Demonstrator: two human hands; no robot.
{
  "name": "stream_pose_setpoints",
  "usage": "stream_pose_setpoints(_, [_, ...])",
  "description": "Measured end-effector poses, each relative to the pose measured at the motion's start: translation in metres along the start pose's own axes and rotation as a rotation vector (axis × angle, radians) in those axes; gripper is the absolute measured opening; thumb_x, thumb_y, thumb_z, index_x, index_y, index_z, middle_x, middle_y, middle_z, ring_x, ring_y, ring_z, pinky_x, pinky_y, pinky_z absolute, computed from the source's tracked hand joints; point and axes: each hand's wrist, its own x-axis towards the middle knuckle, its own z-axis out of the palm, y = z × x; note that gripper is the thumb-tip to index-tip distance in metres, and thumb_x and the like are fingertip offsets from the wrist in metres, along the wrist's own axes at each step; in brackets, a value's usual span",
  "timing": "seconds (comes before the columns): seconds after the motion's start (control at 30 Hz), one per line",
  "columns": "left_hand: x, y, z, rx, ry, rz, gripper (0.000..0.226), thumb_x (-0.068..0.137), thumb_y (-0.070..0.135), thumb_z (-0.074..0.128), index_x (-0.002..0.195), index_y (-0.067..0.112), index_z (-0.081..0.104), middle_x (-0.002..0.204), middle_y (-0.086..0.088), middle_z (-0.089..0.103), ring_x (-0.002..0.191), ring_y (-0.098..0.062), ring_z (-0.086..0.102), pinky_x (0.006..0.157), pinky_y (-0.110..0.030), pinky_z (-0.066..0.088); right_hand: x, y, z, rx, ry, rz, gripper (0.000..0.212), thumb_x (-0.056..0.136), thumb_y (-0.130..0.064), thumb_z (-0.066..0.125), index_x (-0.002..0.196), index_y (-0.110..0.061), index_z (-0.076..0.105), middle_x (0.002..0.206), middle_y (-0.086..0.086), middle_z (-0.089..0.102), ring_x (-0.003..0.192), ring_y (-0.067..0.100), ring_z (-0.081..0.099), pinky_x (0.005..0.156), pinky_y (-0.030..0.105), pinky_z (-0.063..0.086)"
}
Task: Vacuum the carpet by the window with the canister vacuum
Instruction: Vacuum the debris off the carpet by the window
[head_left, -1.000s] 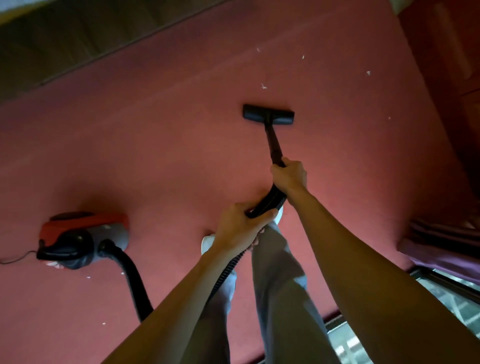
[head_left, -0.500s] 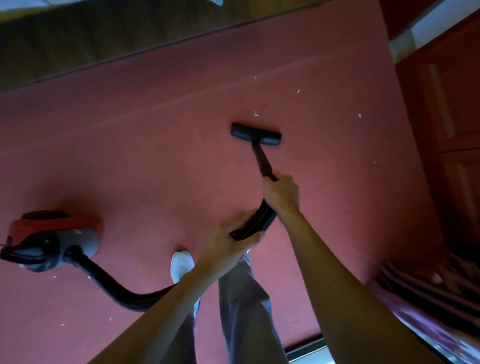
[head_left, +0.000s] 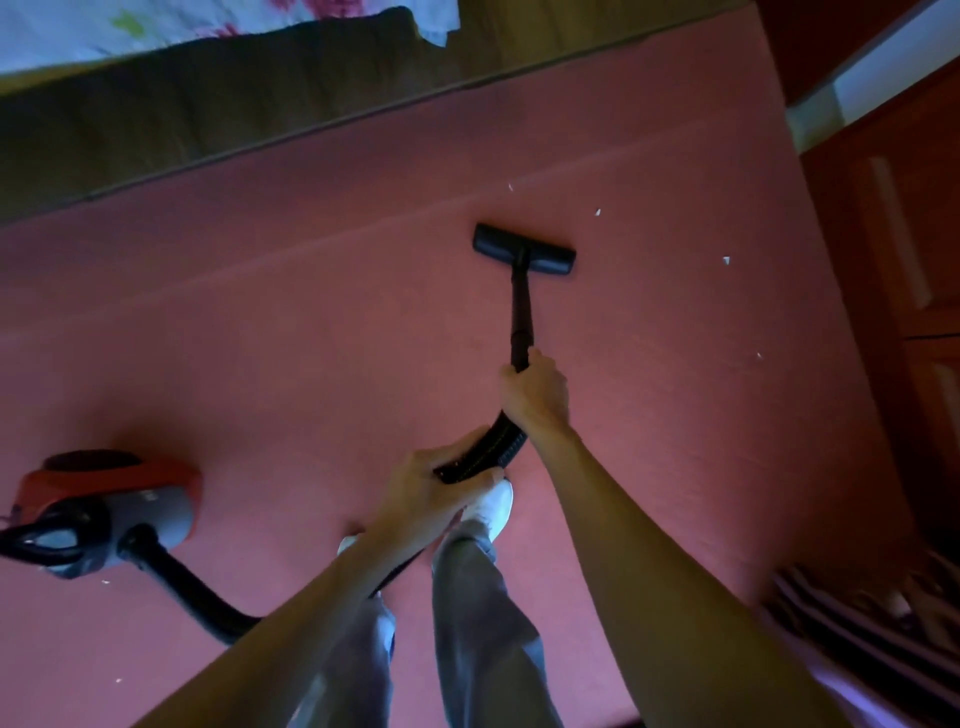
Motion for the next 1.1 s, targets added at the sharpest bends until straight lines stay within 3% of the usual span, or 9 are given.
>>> stream_pose_setpoints(0.1, [-0.019, -0.015, 0.002, -0.039, -0.039, -0.098, 0.018, 0.081, 0.027, 0.079, 0.086, 0.043, 0.076, 0.055, -0.006, 0.059, 0.046, -0.017, 0.051, 0.049, -0.029, 0.042, -0.018, 0.018, 0.01, -0.101, -0.05, 0.005, 0.054, 0.094, -0.022, 0.047, 0.147, -0.016, 0.037, 0.124, 0.014, 0.063, 0.105, 0.033, 0.063, 0.086, 0.038, 0.054])
stream_pose_setpoints(0.17, [-0.024, -0.023, 0.001, -0.067, -0.072, -0.106, 0.018, 0.081, 0.026, 0.08, 0.08, 0.043, 0.076, 0.053, -0.012, 0.055, 0.045, -0.021, 0.049, 0.045, -0.028, 0.041, -0.023, 0.028, 0.013, -0.157, -0.071, 0.012, 0.06, 0.094, -0.023, 0.047, 0.151, -0.016, 0.032, 0.124, 0.015, 0.063, 0.105, 0.033, 0.064, 0.086, 0.039, 0.055])
stream_pose_setpoints(0.27, [-0.014, -0.028, 0.0, -0.077, -0.07, -0.093, 0.022, 0.081, 0.025, 0.08, 0.09, 0.045, 0.077, 0.05, -0.007, 0.053, 0.044, -0.02, 0.048, 0.044, -0.025, 0.041, -0.013, 0.025, 0.012, -0.189, -0.066, -0.011, 0.06, 0.093, -0.022, 0.048, 0.151, -0.014, 0.032, 0.124, 0.016, 0.063, 0.105, 0.034, 0.064, 0.085, 0.038, 0.055])
stream_pose_setpoints(0.43, [0.033, -0.019, 0.004, -0.151, 0.069, -0.087, 0.025, 0.079, 0.027, 0.081, 0.069, 0.048, 0.073, 0.053, 0.003, 0.056, 0.049, -0.013, 0.053, 0.057, -0.029, 0.046, 0.037, -0.017, 0.013, -0.159, -0.013, -0.096, 0.053, 0.094, -0.021, 0.05, 0.145, -0.01, 0.039, 0.127, 0.016, 0.061, 0.103, 0.032, 0.064, 0.086, 0.04, 0.056])
stream_pose_setpoints(0.63, [0.082, 0.002, -0.019, -0.218, 0.028, -0.019, 0.04, 0.082, 0.03, 0.077, 0.089, 0.067, 0.066, 0.062, 0.002, 0.059, 0.048, -0.011, 0.048, 0.053, -0.029, 0.043, 0.077, -0.059, 0.008, -0.305, 0.067, -0.149, 0.042, 0.094, -0.019, 0.052, 0.134, -0.008, 0.051, 0.117, 0.015, 0.063, 0.081, 0.023, 0.058, 0.061, 0.028, 0.045])
stream_pose_setpoints(0.77, [0.063, -0.01, -0.019, -0.17, -0.013, -0.025, 0.036, 0.081, 0.027, 0.079, 0.097, 0.058, 0.072, 0.056, 0.008, 0.057, 0.046, -0.008, 0.048, 0.055, -0.028, 0.042, 0.05, -0.043, 0.009, -0.179, 0.02, -0.111, 0.057, 0.095, -0.018, 0.051, 0.15, -0.013, 0.036, 0.129, 0.014, 0.06, 0.102, 0.03, 0.063, 0.081, 0.034, 0.054])
stream_pose_setpoints(0.87, [0.041, -0.024, -0.021, -0.21, -0.069, -0.06, 0.029, 0.076, 0.024, 0.08, 0.102, 0.037, 0.077, 0.061, 0.008, 0.062, 0.058, -0.008, 0.056, 0.063, -0.028, 0.046, 0.025, -0.028, 0.009, -0.165, -0.028, -0.065, 0.065, 0.094, -0.021, 0.054, 0.154, -0.019, 0.029, 0.133, 0.013, 0.059, 0.106, 0.029, 0.063, 0.082, 0.028, 0.051])
stream_pose_setpoints(1.03, [0.034, -0.02, -0.025, -0.204, -0.145, -0.071, 0.032, 0.082, 0.024, 0.079, 0.11, 0.038, 0.075, 0.054, 0.005, 0.056, 0.048, -0.013, 0.05, 0.049, -0.023, 0.043, 0.019, -0.034, 0.006, -0.303, -0.048, -0.083, 0.066, 0.093, -0.019, 0.055, 0.154, -0.016, 0.029, 0.13, 0.015, 0.06, 0.105, 0.031, 0.063, 0.087, 0.036, 0.054])
stream_pose_setpoints(1.1, [0.046, -0.014, -0.018, -0.257, -0.136, -0.057, 0.04, 0.083, 0.027, 0.077, 0.116, 0.047, 0.07, 0.066, 0.003, 0.063, 0.058, -0.011, 0.054, 0.052, -0.017, 0.045, 0.032, -0.048, 0.0, -0.398, -0.015, -0.151, 0.059, 0.093, -0.015, 0.054, 0.149, -0.011, 0.036, 0.129, 0.017, 0.06, 0.105, 0.033, 0.063, 0.088, 0.038, 0.054])
